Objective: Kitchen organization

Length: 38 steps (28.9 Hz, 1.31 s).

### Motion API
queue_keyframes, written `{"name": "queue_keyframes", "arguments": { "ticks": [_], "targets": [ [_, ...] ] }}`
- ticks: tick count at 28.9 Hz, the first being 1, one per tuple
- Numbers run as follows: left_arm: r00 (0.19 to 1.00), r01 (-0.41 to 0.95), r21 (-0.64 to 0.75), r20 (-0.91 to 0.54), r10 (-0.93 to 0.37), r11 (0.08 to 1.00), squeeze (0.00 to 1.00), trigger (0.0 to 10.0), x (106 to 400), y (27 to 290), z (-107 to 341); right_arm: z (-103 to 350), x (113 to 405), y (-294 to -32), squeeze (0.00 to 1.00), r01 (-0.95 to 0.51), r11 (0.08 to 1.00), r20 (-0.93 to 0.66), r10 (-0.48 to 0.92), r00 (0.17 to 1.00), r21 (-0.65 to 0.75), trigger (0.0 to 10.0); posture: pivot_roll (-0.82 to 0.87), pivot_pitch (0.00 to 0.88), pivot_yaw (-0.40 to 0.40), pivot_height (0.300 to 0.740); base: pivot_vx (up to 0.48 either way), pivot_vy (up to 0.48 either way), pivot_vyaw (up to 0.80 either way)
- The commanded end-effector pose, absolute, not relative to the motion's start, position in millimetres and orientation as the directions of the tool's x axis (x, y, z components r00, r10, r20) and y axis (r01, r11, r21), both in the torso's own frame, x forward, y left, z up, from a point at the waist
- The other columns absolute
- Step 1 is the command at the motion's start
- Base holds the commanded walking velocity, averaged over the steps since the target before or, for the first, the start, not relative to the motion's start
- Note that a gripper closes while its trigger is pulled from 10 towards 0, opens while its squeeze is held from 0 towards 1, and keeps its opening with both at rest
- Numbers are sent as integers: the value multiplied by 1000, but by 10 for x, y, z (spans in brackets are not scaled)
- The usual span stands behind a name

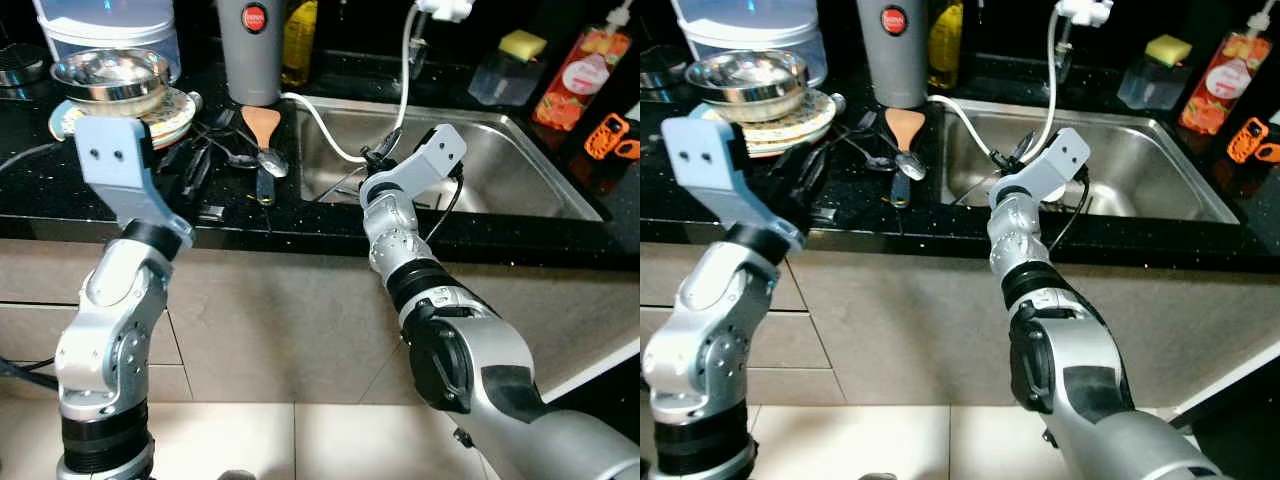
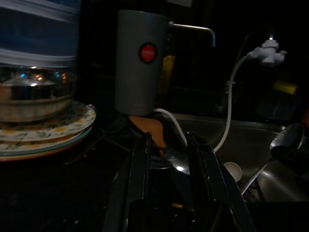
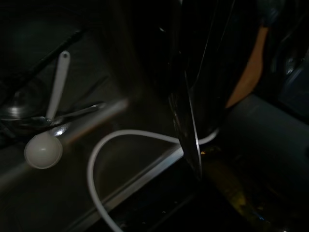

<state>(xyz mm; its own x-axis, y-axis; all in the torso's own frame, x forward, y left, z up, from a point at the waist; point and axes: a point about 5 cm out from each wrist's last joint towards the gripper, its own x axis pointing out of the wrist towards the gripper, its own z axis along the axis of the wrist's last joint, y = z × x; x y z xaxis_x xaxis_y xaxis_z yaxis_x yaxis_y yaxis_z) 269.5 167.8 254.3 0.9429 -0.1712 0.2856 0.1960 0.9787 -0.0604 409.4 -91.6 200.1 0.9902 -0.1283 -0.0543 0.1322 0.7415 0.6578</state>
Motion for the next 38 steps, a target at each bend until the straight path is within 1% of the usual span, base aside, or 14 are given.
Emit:
{"name": "queue_keyframes", "arguments": {
  "ticks": [1, 5, 7, 9, 11, 15, 19, 23, 25, 31, 32, 33, 34, 38],
  "targets": [
    [945, 198, -63, 276, -173, 978, 0, 10000, 2694, 1642, 2534, 1772, 4062, -1061, 71, 263, 745, -169, -202, 965, 613, 10000, 442, 7, -138, 740, 0, 0, 0],
    [947, 203, -70, 267, -178, 977, 0, 10000, 2710, 1614, 2523, 1748, 4060, -1228, 39, 344, 721, -196, -285, 938, 601, 10000, 429, 7, -130, 740, 0, 0, 0],
    [948, 211, -72, 258, -186, 975, 0, 10000, 2718, 1591, 2511, 1747, 4055, -1410, 27, 416, 685, -214, -364, 907, 599, 10000, 422, 8, -124, 740, 0, 0, 0],
    [948, 211, -72, 258, -186, 975, 0, 10000, 2718, 1591, 2511, 1747, 4055, -1410, 27, 416, 685, -214, -364, 907, 599, 10000, 422, 8, -124, 740, 0, 0, 0],
    [948, 219, -73, 250, -195, 973, 0, 10000, 2722, 1576, 2508, 1769, 4050, -1620, 0, 470, 640, -220, -433, 874, 608, 10000, 418, 10, -114, 740, 0, 0, 0],
    [950, 225, -73, 240, -202, 972, 0, 10000, 2729, 1566, 2502, 1807, 4033, -1880, 0, 514, 610, -208, -502, 840, 604, 10000, 408, 12, -106, 740, 0, 0, 0],
    [950, 230, -73, 234, -208, 970, 0, 10000, 2743, 1555, 2494, 1780, 4001, -2019, 0, 552, 581, -220, -543, 810, 598, 10000, 402, 10, -100, 740, 0, 0, 0],
    [949, 237, -71, 232, -215, 969, 0, 10000, 2750, 1542, 2491, 1759, 3998, -2031, 0, 555, 601, -222, -538, 813, 575, 10000, 395, 9, -97, 740, 0, 0, 0],
    [948, 243, -73, 230, -221, 967, 0, 10000, 2769, 1528, 2491, 1694, 4003, -1934, 1000, 510, 648, -213, -483, 850, 566, 10000, 386, 7, -94, 740, 0, 0, 0],
    [947, 248, -71, 227, -226, 966, 0, 10000, 2781, 1510, 2482, 1696, 4014, -1893, 1000, 469, 664, -193, -447, 873, 583, 10000, 380, 3, -93, 740, 0, 0, 0],
    [947, 249, -70, 226, -227, 966, 0, 10000, 2784, 1507, 2479, 1750, 4034, -1879, 486, 426, 678, -157, -423, 892, 599, 10000, 378, 0, -95, 740, 0, 0, 0],
    [947, 249, -70, 226, -227, 966, 0, 10000, 2784, 1507, 2479, 1750, 4034, -1879, 486, 426, 678, -157, -423, 892, 599, 10000, 378, 0, -95, 740, 0, 0, 0],
    [947, 249, -70, 226, -228, 966, 0, 10000, 2787, 1506, 2476, 1830, 4056, -1881, 0, 382, 689, -110, -404, 908, 616, 10000, 373, 0, -96, 740, 0, 0, 0],
    [947, 251, -72, 226, -229, 965, 0, 10000, 2810, 1494, 2464, 2063, 4093, -1957, 0, 277, 722, 25, -377, 926, 634, 10000, 357, 0, -97, 740, 0, 0, 0]
  ]
}}
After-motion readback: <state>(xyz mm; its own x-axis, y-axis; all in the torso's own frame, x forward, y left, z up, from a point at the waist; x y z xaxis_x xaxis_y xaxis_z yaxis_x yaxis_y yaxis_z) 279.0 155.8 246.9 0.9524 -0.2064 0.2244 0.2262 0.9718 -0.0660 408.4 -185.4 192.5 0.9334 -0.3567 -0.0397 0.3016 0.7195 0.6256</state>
